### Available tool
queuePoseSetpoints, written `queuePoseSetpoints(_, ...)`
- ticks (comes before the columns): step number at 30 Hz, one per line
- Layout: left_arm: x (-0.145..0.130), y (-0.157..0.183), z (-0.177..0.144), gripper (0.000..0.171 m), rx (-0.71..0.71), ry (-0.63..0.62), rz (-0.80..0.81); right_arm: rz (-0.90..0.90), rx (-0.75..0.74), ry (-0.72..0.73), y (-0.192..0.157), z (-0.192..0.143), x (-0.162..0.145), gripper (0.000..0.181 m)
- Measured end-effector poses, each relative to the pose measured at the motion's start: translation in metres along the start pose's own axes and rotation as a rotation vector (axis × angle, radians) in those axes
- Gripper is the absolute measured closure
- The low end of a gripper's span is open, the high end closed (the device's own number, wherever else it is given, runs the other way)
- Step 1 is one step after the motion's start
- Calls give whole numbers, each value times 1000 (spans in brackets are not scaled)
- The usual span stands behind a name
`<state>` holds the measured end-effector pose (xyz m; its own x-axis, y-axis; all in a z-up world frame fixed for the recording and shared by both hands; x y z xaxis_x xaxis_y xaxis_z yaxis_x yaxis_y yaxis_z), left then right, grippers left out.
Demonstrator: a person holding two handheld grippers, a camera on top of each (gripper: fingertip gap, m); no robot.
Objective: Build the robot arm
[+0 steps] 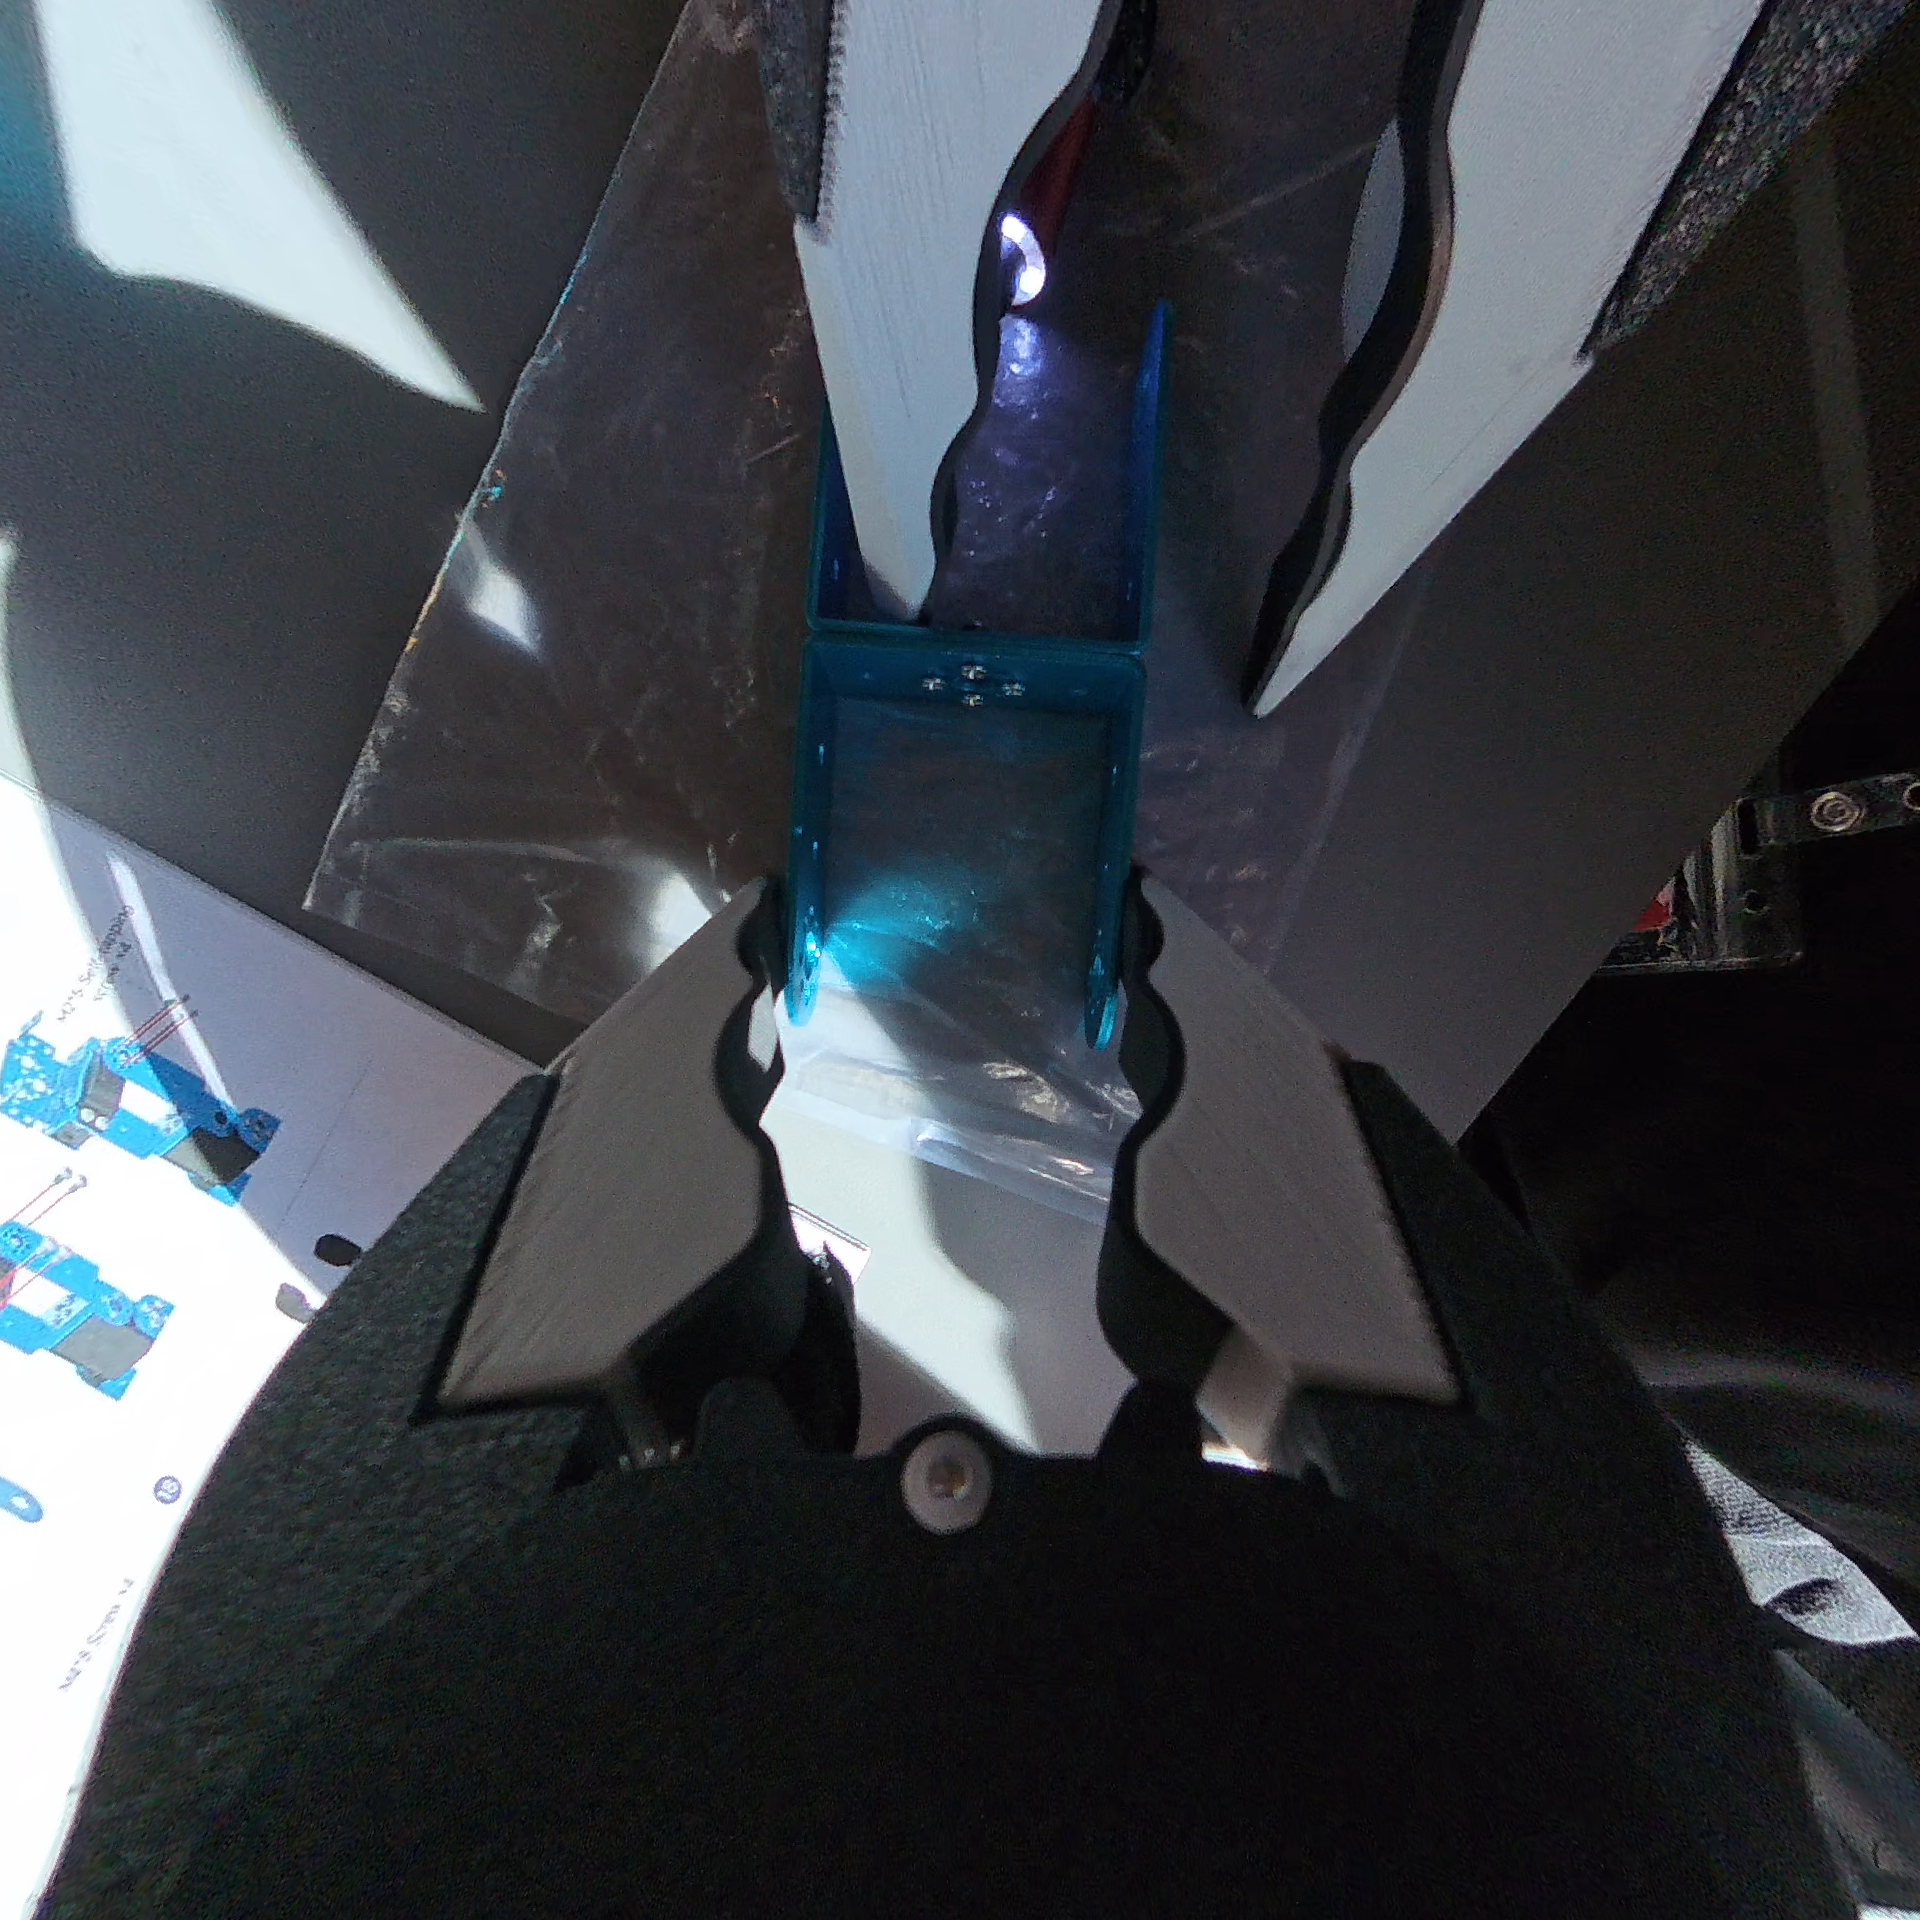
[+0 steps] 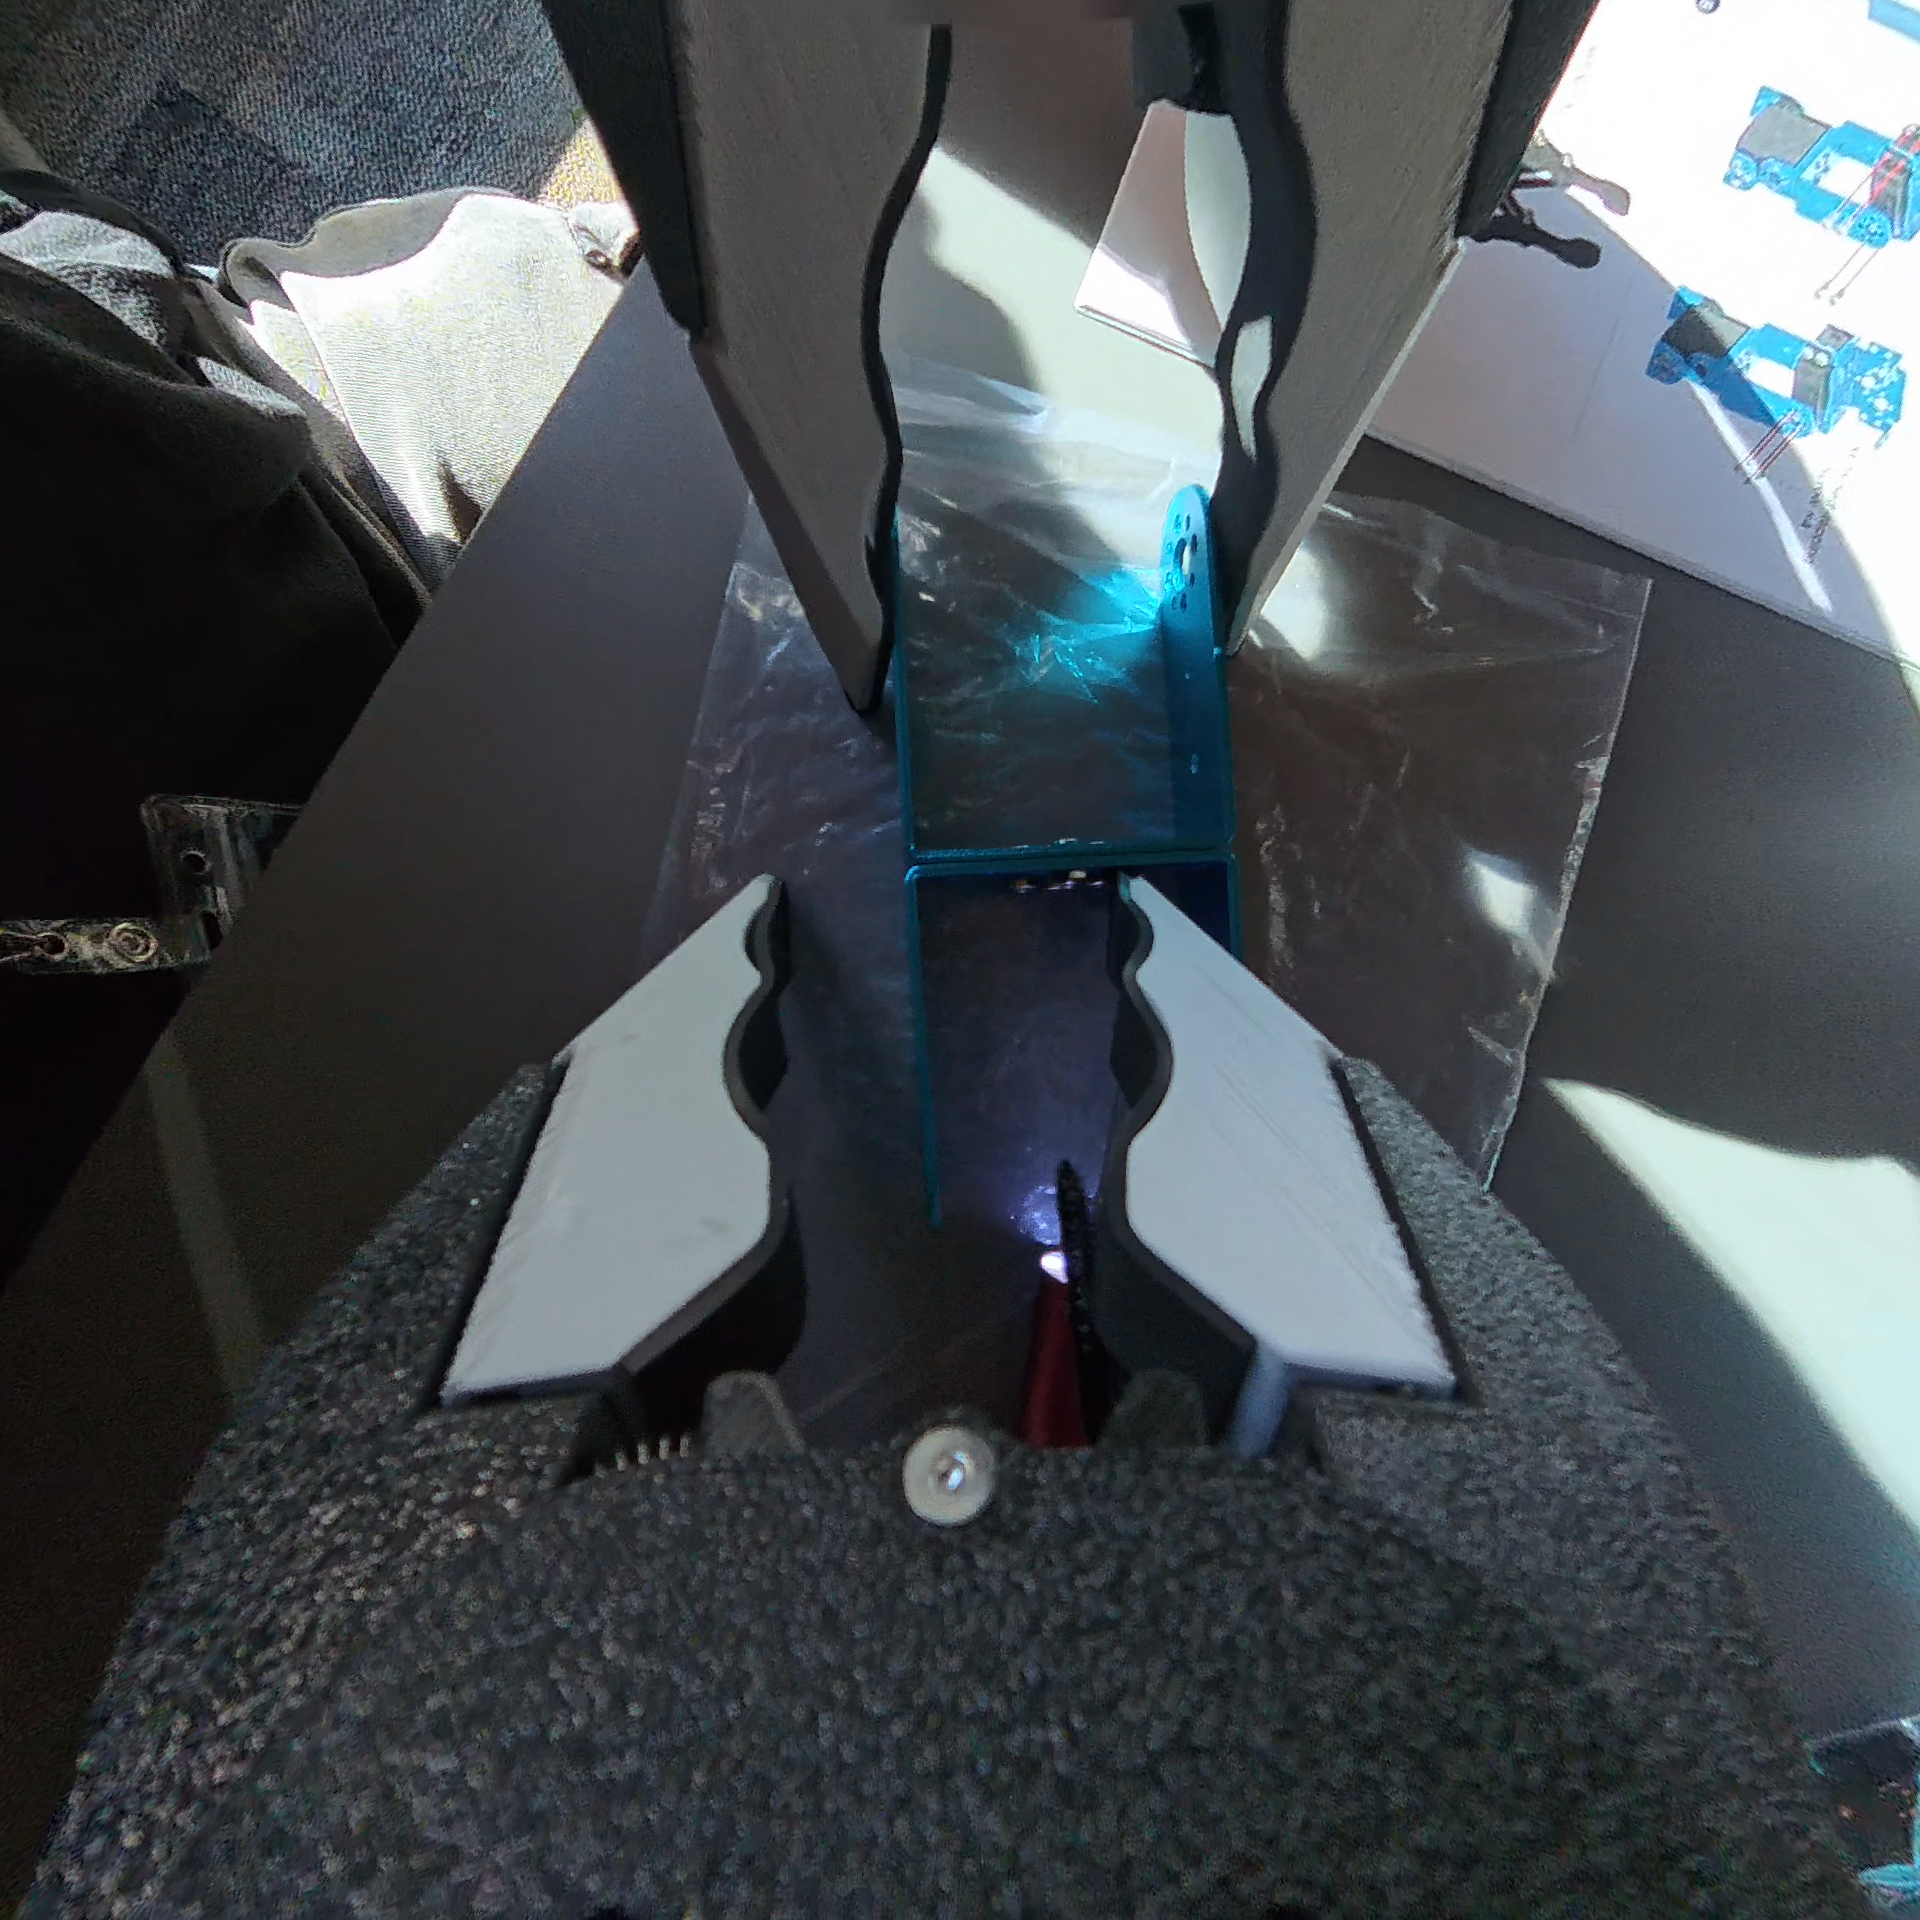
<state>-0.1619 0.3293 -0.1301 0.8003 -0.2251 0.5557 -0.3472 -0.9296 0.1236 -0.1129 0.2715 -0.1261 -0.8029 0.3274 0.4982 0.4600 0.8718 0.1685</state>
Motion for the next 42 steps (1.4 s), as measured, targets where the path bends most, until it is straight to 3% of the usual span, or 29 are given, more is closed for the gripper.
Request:
queuePoseSetpoints(28, 0, 0, 0, 107, -2, 23, -14, 21, 54, 14, -5, 1, -2, 121)
queuePoseSetpoints(31, 0, 0, 0, 107, -2, 24, -14, 15, 33, -24, -2, -9, -7, 120)
queuePoseSetpoints(34, -1, 0, 0, 107, 1, 24, -19, 4, 49, 34, -8, -19, 5, 124)
queuePoseSetpoints(42, 0, 0, 0, 107, 3, 24, -21, -47, 20, -29, -13, -8, 4, 121)
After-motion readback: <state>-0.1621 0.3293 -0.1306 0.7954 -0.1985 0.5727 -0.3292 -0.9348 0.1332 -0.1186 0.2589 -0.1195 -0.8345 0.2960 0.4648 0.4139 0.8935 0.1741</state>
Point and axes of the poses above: each gripper's, where its closed fingertips meet, z out along the fingers, x out of its top, y = z × x across the jaws, the point moved 4 cm from there along -z, back along the fingers, and after that the axes turned 13 degrees about -z, right-handed, at the moved point
